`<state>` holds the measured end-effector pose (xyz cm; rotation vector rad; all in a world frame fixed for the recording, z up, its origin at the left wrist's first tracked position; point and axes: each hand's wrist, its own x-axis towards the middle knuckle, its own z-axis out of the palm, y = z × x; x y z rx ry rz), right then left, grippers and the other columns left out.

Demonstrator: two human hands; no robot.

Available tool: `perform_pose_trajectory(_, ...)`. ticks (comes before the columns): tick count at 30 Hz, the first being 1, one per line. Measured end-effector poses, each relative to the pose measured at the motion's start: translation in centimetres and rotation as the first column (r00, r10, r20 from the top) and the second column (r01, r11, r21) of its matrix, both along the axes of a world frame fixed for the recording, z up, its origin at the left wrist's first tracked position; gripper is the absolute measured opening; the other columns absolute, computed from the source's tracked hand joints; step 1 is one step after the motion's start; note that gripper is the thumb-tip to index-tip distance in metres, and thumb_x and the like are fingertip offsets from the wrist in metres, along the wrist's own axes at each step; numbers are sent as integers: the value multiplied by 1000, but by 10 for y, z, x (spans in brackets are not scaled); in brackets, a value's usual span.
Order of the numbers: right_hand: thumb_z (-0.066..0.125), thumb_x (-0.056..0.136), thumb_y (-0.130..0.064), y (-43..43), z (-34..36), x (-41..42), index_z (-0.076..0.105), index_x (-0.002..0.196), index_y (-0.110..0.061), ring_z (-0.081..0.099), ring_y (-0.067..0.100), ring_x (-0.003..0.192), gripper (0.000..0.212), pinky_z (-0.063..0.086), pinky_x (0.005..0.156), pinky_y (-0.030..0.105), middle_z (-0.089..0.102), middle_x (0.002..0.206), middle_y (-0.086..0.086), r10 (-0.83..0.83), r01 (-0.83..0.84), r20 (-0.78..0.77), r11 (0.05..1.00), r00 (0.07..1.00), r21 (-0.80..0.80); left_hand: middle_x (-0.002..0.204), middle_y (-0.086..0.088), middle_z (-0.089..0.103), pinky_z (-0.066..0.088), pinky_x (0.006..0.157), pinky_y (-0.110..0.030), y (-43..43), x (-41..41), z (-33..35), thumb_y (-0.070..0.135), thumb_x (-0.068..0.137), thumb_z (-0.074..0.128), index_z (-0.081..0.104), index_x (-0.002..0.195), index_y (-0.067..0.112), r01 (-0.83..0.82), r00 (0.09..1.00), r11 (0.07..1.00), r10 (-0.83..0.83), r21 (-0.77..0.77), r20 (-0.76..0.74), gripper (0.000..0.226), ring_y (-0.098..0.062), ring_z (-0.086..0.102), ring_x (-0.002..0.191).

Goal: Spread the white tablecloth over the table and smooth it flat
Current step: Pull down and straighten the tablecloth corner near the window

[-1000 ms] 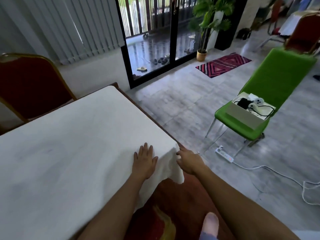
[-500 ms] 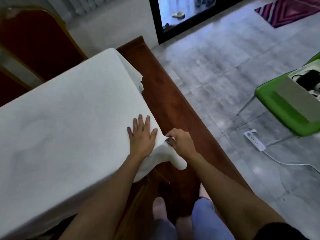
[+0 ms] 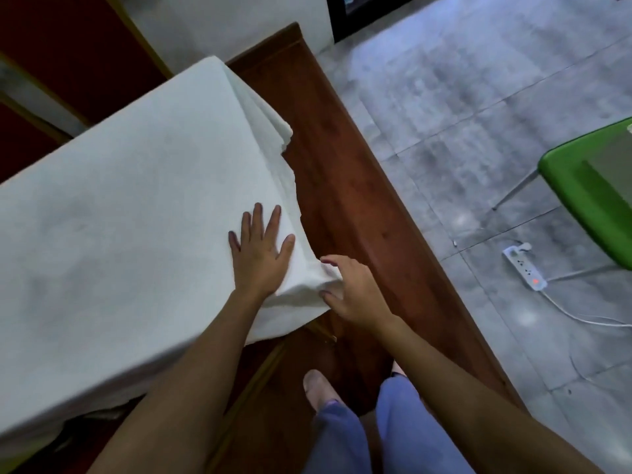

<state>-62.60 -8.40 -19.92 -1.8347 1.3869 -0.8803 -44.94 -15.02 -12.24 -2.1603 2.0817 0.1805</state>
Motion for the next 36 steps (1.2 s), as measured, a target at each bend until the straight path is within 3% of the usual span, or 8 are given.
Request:
perform_pose_trajectory(11, 68, 72, -10, -12, -83, -9, 75, 88, -25, 71, 17, 79, 23, 45, 91, 41, 75, 83, -5, 93, -94, -172, 996, 981, 2, 161, 1, 5, 6, 118, -52, 3, 1, -8, 57, 91, 19, 9, 149, 36, -6, 1000, 996, 5, -92, -14, 63, -22, 4, 149)
perform_pose_trajectory(16, 57, 86, -23, 6, -125, -69, 68, 99, -27, 69, 24, 86, 18, 38, 96, 38, 73, 86, -4, 309, -174, -351, 914, 884, 366, 161, 2, 6, 5, 118, -51, 3, 0, -8, 56, 91, 19, 11, 149, 36, -15, 999, 994, 10, -111, -46, 62, -21, 4, 149)
perform_pose_trajectory(19, 51, 92, -21, 7, -126, -96, 63, 106, -31, 65, 23, 101, 21, 36, 101, 38, 70, 100, -3, 417, -85, -509, 829, 753, 553, 161, 2, 7, 5, 118, -50, 4, 0, -8, 56, 91, 21, 12, 149, 36, -18, 998, 993, 12, -114, -56, 61, -20, 5, 149)
perform_pose_trajectory(23, 49, 94, -23, -6, -109, -93, 34, 144, -24, 31, 33, 141, 52, 6, 111, 68, 38, 151, 9, 502, 143, -558, 645, 661, 750, 161, 3, 8, 6, 118, -50, 3, 0, -7, 56, 92, 23, 14, 149, 37, -22, 998, 993, 15, -114, -60, 60, -21, 6, 149)
perform_pose_trajectory(25, 61, 86, -20, -15, -86, -75, 9, 152, -26, 12, 34, 147, 85, 7, 113, 68, 11, 161, 8, 409, -3, -453, 745, 792, 667, 161, 3, 9, 7, 118, -51, 3, 0, -6, 54, 94, 27, 14, 148, 37, -26, 998, 993, 18, -113, -67, 59, -20, 7, 149)
perform_pose_trajectory(29, 78, 70, -21, -5, -20, -17, 36, 133, -13, 39, 27, 138, 76, 37, 109, 48, 35, 150, 17, 240, -247, 234, 969, 942, 1, 161, 3, 11, 8, 118, -51, 4, -1, -4, 55, 91, 24, 17, 148, 37, -34, 996, 993, 25, -111, -80, 60, -20, 8, 149)
perform_pose_trajectory(32, 80, 71, -34, 17, -8, 24, 49, 108, -11, 50, 29, 126, 53, 43, 101, 49, 46, 140, 18, 109, -68, 177, 973, 978, -221, 161, 3, 12, 10, 118, -51, 4, -1, -3, 54, 92, 26, 17, 147, 37, -34, 997, 993, 27, -113, -66, 59, -21, 10, 148)
perform_pose_trajectory(36, 74, 74, -43, 13, -20, 45, 63, 98, -3, 49, 29, 122, 48, 46, 97, 52, 51, 136, 18, -177, 186, 73, 973, 981, -135, 160, 2, 14, 10, 118, -51, 4, -2, -1, 58, 88, 19, 20, 147, 36, -42, 996, 993, 34, -113, -79, 63, -21, 11, 148)
